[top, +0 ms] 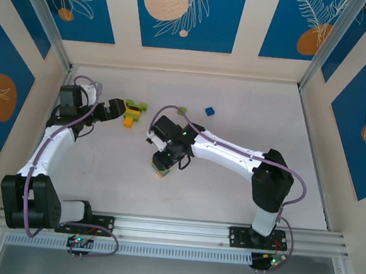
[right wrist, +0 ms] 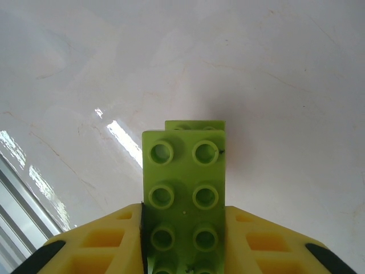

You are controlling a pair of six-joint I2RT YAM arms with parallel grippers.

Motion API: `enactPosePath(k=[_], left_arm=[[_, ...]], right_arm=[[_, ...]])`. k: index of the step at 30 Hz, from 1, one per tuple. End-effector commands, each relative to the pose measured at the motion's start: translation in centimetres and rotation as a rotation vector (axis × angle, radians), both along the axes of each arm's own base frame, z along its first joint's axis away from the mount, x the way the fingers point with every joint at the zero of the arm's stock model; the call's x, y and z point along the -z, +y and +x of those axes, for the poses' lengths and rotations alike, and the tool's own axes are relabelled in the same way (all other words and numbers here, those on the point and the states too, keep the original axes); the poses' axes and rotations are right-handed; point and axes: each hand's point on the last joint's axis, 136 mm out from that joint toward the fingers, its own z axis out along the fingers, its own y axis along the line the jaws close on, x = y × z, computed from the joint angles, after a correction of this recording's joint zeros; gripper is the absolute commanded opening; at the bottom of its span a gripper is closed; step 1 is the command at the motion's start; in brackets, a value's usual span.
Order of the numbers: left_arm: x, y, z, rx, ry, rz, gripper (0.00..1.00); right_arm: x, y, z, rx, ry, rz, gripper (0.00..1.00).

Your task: Assemble a carrot with lego

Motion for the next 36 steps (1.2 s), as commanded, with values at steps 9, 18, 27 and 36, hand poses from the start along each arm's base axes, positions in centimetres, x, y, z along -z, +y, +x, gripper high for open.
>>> enactPosePath(k=[9, 18, 27, 36], left_arm=[[-1.2, 0.1, 0.2, 0.005, -0.029, -0.007, 1.0], [-1.2, 0.1, 0.2, 0.006, -0.029, -0.006, 1.0], [-1.2, 0.1, 0.2, 0.005, -0.03, -0.007, 1.0], [-1.4, 0.1, 0.2, 0.006, -0.033, -0.009, 1.0]], right_arm=[[-0.1, 0.1, -0.3, -0.02, -0.032, -0.016, 0.31], [-0.2, 0.1, -0.3, -0.005, -0.029, -0.018, 0.31], [0.8, -1.0, -0.5, 0.023, -0.015, -0.081, 0.31], [0.9, -1.2, -1.1, 0.022, -0.014, -0.117, 0.31]])
